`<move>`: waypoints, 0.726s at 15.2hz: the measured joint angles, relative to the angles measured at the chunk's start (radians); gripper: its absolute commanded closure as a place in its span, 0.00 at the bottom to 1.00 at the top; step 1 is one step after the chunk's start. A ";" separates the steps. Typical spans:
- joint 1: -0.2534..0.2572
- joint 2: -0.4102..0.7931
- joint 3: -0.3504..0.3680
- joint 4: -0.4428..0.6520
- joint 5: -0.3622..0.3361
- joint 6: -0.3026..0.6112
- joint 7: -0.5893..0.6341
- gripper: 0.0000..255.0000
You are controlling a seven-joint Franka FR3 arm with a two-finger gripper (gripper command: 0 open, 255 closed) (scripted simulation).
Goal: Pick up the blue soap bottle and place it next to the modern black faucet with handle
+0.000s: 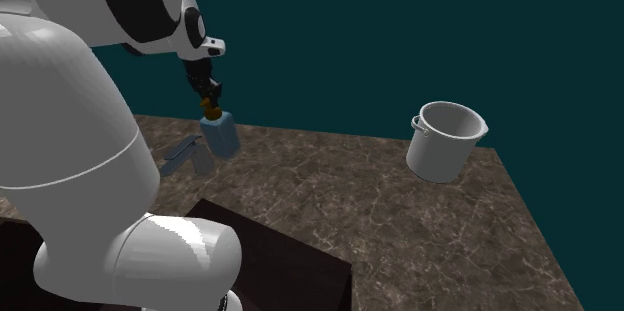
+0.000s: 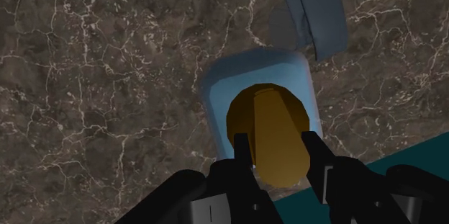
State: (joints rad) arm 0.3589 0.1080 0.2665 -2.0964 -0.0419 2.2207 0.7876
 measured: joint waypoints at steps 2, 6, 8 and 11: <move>0.000 0.017 -0.002 -0.008 -0.006 0.025 0.002 1.00; 0.002 0.045 -0.004 -0.031 -0.018 0.075 0.010 1.00; 0.003 0.058 -0.004 -0.043 -0.023 0.099 0.016 1.00; 0.006 0.087 -0.007 -0.052 -0.035 0.135 0.024 1.00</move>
State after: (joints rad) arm 0.3644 0.1947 0.2590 -2.1485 -0.0771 2.3560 0.8112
